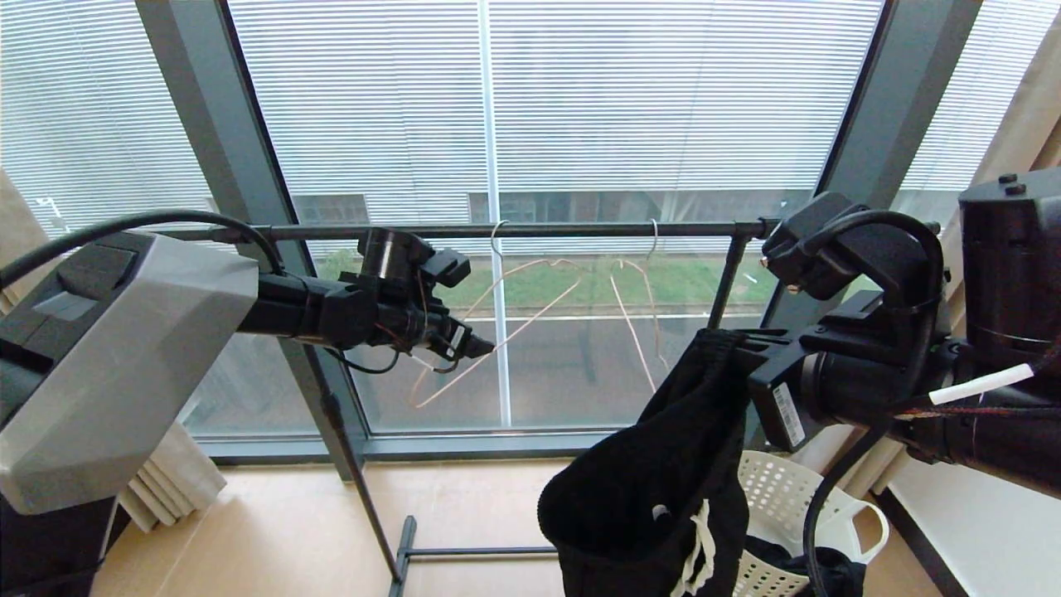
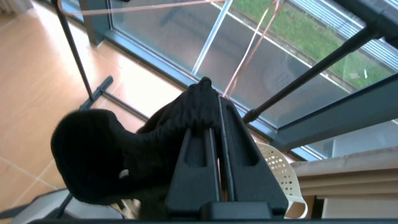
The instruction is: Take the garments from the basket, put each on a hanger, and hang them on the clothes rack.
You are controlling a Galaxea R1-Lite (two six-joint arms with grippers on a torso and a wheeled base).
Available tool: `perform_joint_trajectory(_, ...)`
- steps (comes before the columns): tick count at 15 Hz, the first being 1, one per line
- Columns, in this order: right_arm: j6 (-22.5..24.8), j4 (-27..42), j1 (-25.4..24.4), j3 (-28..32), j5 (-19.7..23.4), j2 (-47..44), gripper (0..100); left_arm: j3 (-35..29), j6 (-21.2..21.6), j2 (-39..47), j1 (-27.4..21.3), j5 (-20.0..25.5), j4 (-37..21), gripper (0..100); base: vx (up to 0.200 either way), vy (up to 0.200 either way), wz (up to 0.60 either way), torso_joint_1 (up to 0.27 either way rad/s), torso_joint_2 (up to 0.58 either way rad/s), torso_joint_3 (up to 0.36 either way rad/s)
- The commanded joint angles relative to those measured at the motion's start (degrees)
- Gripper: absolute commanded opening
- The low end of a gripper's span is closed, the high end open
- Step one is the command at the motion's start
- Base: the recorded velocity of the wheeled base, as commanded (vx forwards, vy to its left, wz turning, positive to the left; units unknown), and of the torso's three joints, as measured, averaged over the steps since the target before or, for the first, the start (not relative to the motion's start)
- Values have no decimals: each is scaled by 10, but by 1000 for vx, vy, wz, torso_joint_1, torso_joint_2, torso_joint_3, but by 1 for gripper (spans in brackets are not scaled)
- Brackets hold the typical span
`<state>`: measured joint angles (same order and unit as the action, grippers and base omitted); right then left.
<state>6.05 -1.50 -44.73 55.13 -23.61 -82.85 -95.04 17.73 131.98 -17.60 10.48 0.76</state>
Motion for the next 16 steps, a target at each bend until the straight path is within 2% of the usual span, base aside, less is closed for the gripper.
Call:
perform_joint_trajectory(1, 1, -1, 0, -3, 0, -3, 0, -10, -1, 21, 1, 0, 0, 100, 0, 0, 0, 0, 0, 0)
perform_joint_trajectory(5, 0, -1, 1, -3, 1, -4, 0, -23, -3, 36, 1, -1, 0, 100, 0, 0, 0, 0, 0, 0)
perform_joint_trajectory(6, 0, -1, 1, -3, 0, -5, 0, -23, -2, 37, 2, -1, 0, 0, 0, 0, 0, 0, 0, 0)
perform_joint_trajectory(11, 0, -2, 1, -3, 0, -6, 0, -24, -7, 35, 2, -1, 0, 0, 0, 0, 0, 0, 0, 0)
perform_joint_trajectory(16, 0, -3, 1, -3, 0, -1, 0, -28, -30, 11, 0, -4, 0, 0, 0, 0, 0, 0, 0, 0)
